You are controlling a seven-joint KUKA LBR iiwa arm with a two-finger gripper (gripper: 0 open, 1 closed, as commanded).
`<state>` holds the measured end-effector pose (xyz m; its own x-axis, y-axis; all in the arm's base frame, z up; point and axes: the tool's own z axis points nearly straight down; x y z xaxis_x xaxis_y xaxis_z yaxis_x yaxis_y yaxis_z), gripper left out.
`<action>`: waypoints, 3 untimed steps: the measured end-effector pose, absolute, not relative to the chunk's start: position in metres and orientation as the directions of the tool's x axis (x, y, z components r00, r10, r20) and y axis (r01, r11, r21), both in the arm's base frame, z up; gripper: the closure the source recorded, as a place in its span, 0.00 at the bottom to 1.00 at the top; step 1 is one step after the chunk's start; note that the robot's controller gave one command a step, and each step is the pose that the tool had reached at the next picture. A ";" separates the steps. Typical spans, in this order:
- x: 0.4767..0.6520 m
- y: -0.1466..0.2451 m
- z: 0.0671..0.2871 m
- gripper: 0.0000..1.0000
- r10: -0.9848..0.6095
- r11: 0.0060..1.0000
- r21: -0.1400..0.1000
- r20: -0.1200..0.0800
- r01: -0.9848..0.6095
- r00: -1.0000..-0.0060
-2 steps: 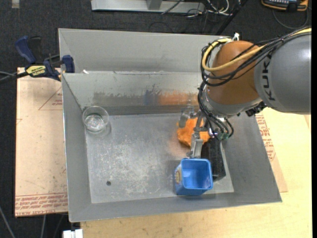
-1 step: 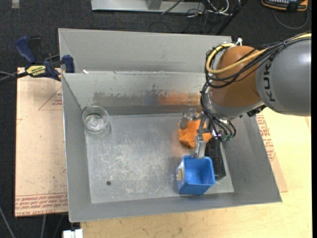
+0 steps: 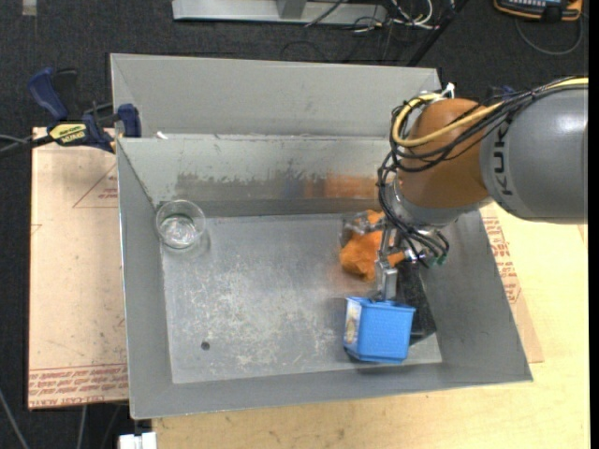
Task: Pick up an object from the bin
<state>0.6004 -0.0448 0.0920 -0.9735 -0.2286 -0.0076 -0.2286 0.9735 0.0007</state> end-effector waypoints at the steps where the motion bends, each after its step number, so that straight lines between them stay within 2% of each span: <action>1: 0.653 -0.075 0.071 1.00 -0.151 0.988 0.007 -0.011 -0.151 -0.988; 2: 0.653 -0.075 0.071 1.00 -0.151 0.988 0.007 -0.011 -0.151 -0.988; 3: 0.647 -0.075 0.111 1.00 -0.154 0.988 0.009 -0.003 -0.154 -0.988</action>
Offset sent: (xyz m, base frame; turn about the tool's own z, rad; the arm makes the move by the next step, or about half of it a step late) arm 0.0000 0.0000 0.0000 0.0000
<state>0.6466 -0.0749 0.1113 -0.9880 -0.1543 -0.0027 -0.1543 0.9880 0.0094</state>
